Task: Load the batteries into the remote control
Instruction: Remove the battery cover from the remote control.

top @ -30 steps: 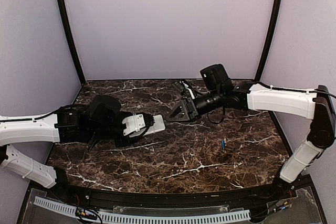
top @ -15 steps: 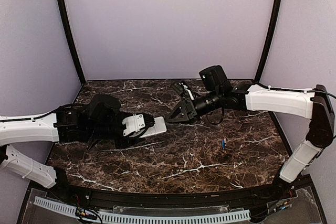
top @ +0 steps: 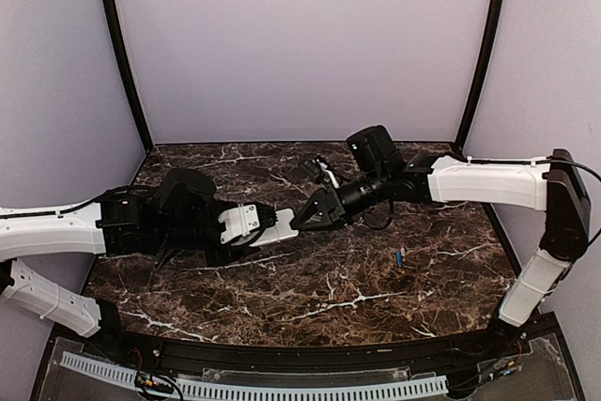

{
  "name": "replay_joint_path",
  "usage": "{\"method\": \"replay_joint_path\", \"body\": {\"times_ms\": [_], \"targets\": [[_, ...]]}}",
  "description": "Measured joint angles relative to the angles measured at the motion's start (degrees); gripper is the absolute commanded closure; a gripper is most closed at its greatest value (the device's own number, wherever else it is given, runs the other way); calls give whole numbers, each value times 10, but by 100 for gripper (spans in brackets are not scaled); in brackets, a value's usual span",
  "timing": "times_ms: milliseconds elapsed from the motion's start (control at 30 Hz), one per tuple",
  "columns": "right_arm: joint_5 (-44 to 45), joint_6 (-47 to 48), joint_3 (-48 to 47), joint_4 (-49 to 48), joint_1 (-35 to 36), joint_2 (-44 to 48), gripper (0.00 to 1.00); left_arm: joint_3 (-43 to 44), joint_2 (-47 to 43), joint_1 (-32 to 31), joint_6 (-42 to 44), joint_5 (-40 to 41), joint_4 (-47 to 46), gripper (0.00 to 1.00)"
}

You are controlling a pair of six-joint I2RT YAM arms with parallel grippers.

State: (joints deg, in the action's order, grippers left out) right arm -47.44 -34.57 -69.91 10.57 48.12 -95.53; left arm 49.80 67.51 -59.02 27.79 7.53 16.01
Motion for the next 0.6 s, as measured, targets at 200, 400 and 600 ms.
{"method": "replay_joint_path", "body": {"times_ms": [200,400,600], "targets": [[-9,-6,0,-12,3,0,78,0,0,0,0,0,0,100],[-7,-11,0,-15,5,0,81,0,0,0,0,3,0,100],[0,-9,0,-10,6,1,84,0,1,0,0,4,-1,100]]}}
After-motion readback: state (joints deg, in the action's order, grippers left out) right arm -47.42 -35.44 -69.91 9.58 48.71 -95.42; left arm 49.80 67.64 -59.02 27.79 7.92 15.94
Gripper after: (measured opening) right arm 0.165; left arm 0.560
